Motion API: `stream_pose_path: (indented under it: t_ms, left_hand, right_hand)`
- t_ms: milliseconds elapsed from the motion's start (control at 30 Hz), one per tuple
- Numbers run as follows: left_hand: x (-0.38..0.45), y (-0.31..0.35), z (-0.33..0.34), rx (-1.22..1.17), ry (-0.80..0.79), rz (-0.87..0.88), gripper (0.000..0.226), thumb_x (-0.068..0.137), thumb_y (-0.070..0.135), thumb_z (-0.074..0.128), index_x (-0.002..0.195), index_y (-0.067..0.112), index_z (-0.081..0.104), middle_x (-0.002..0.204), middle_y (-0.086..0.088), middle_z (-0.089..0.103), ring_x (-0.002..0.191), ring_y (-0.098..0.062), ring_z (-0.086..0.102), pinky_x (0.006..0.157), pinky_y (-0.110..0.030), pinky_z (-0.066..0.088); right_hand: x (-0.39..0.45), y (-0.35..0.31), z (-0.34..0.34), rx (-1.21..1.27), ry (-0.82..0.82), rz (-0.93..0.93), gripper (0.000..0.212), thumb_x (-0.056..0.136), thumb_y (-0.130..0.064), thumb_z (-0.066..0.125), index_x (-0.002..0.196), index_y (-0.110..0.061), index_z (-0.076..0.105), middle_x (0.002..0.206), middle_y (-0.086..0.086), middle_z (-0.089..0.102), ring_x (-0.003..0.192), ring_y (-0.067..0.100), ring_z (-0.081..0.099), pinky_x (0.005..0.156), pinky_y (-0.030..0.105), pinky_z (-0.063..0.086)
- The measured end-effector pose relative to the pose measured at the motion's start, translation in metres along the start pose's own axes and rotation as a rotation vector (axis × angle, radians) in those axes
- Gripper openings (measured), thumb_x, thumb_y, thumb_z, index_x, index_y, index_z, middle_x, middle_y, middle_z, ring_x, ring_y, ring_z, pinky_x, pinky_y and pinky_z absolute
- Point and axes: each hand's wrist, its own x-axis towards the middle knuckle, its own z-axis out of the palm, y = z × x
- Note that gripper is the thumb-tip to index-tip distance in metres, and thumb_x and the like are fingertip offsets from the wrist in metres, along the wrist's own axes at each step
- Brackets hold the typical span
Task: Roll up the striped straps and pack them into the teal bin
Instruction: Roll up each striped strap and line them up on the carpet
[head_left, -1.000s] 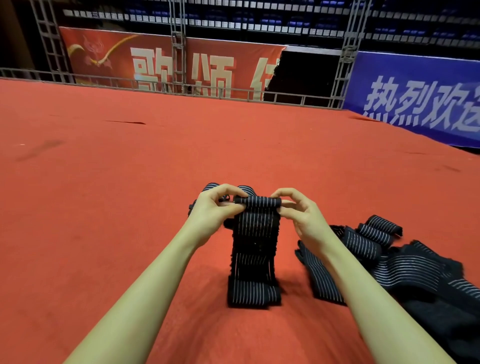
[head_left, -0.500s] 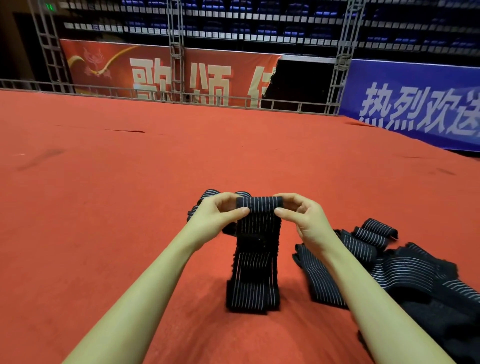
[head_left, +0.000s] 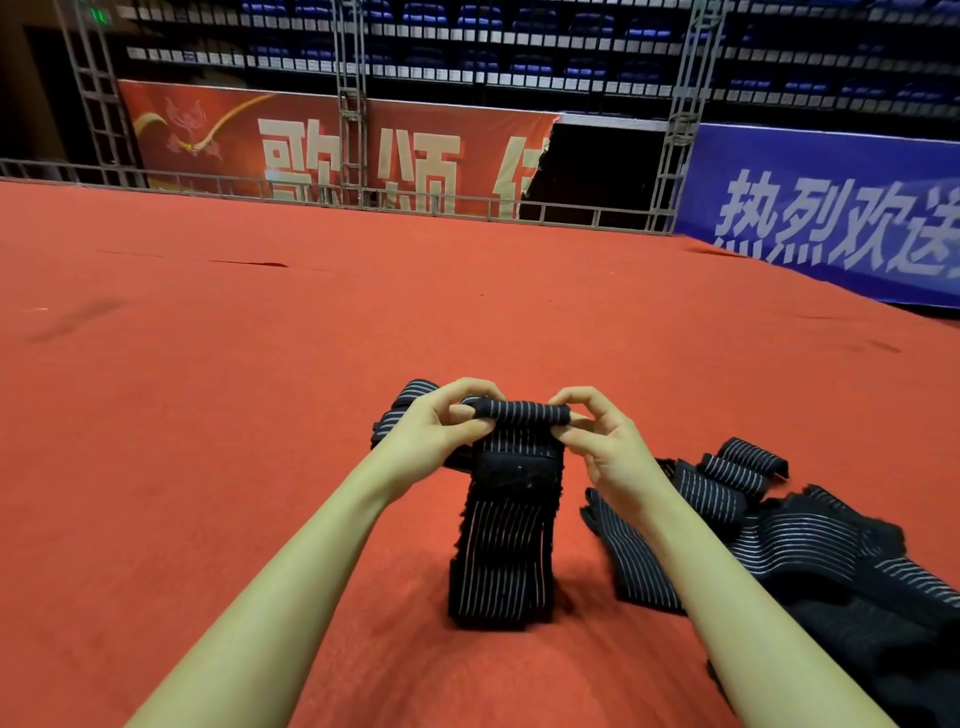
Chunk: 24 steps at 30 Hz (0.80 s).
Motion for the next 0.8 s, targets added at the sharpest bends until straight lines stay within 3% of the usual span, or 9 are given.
stream_pose_path:
  t_ms: [167,300,400,500,600,800]
  left_hand:
    - [-0.004,-0.004,-0.004,-0.062,0.016,0.000,0.023,0.091,-0.004,0.052,0.103,0.015,0.060,0.071,0.009,0.065,0.055,0.000,0.055,0.053,-0.015,0.039]
    - [-0.008,-0.007,-0.003,-0.136,0.063,0.007,0.028,0.072,0.032,0.066,0.096,0.017,0.070,0.080,0.000,0.068,0.070,-0.011,0.060,0.067,-0.030,0.041]
    - [-0.009,-0.006,-0.004,-0.082,0.136,0.024,0.021,0.074,0.033,0.075,0.088,0.017,0.072,0.074,-0.002,0.070,0.061,-0.010,0.057,0.064,-0.038,0.031]
    - [-0.007,-0.004,-0.003,-0.073,0.131,0.048,0.007,0.088,0.013,0.066,0.094,0.011,0.068,0.073,0.003,0.069,0.060,-0.007,0.060,0.063,-0.029,0.036]
    - [-0.007,0.000,0.001,-0.070,0.079,0.055,0.013,0.095,0.014,0.055,0.104,0.010,0.064,0.075,0.005,0.068,0.068,-0.011,0.063,0.068,-0.018,0.047]
    - [-0.006,-0.002,0.008,-0.047,0.115,0.028,0.016,0.090,0.009,0.063,0.106,0.011,0.064,0.070,0.007,0.063,0.056,0.001,0.055,0.051,-0.008,0.038]
  right_hand:
    - [-0.001,-0.002,0.004,-0.017,-0.049,-0.001,0.027,0.091,0.009,0.050,0.096,-0.017,0.058,0.072,-0.004,0.066,0.069,0.009,0.058,0.070,0.017,0.045]
    - [-0.002,0.002,0.000,-0.027,-0.057,0.011,0.027,0.092,0.007,0.050,0.096,-0.018,0.058,0.074,-0.002,0.062,0.069,0.011,0.055,0.069,0.020,0.043]
    - [-0.002,0.005,-0.002,-0.003,-0.037,-0.006,0.030,0.091,0.005,0.053,0.091,-0.023,0.062,0.076,0.001,0.061,0.072,0.015,0.054,0.072,0.026,0.043]
    - [-0.001,0.005,-0.001,0.024,0.009,-0.030,0.031,0.090,0.006,0.053,0.088,-0.023,0.062,0.075,-0.001,0.063,0.071,0.014,0.056,0.074,0.026,0.044]
    - [0.001,0.003,0.004,0.040,0.095,-0.072,0.032,0.089,0.011,0.052,0.086,-0.020,0.062,0.071,-0.003,0.064,0.070,0.011,0.058,0.075,0.027,0.045]
    - [-0.002,0.004,0.008,0.007,0.137,-0.120,0.035,0.086,0.013,0.054,0.083,-0.019,0.068,0.077,-0.001,0.068,0.078,0.009,0.064,0.076,0.022,0.049]
